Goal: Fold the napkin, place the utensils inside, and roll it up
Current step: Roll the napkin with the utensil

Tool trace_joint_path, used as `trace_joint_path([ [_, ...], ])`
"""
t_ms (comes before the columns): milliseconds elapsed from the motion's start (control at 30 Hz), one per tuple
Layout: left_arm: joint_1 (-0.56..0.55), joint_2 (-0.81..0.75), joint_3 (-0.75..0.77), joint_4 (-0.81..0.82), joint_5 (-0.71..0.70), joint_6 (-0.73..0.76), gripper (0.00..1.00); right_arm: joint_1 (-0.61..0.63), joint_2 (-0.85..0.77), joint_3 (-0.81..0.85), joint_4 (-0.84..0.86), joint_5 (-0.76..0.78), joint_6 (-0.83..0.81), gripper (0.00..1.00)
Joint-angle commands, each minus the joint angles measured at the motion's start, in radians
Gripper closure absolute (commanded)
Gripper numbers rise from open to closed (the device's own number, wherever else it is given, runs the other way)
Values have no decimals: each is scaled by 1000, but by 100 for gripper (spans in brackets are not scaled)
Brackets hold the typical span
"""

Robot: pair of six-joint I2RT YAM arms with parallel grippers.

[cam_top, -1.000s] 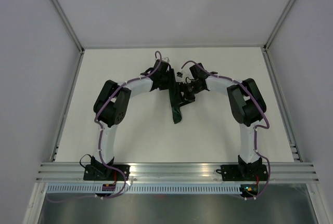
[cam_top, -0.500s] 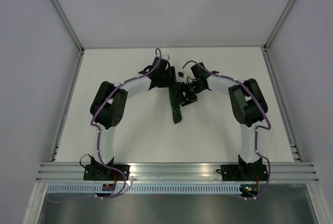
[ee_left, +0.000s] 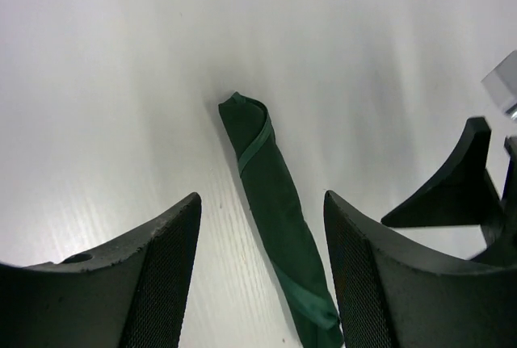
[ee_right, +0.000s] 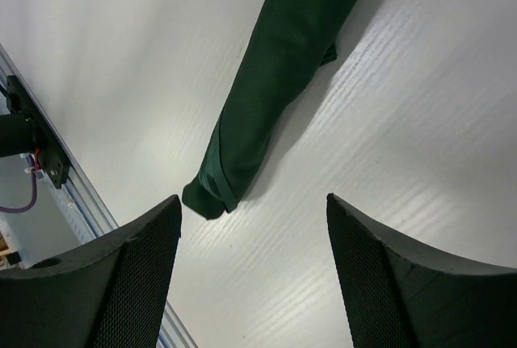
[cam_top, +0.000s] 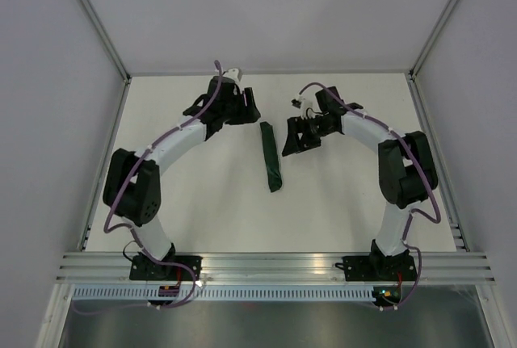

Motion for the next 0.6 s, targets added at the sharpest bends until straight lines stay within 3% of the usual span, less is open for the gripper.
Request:
trace_joint_path([
  [0, 19, -203, -74, -24, 4, 71, 33, -57, -137, -33, -26, -17, -39, 22],
  [300, 39, -677, -445, -24, 28, 36, 31, -237, -429, -99, -101, -2, -186, 21],
  [567, 39, -943, -591, -86, 22, 22, 30, -376, -671, -181, -61, 34, -226, 16],
])
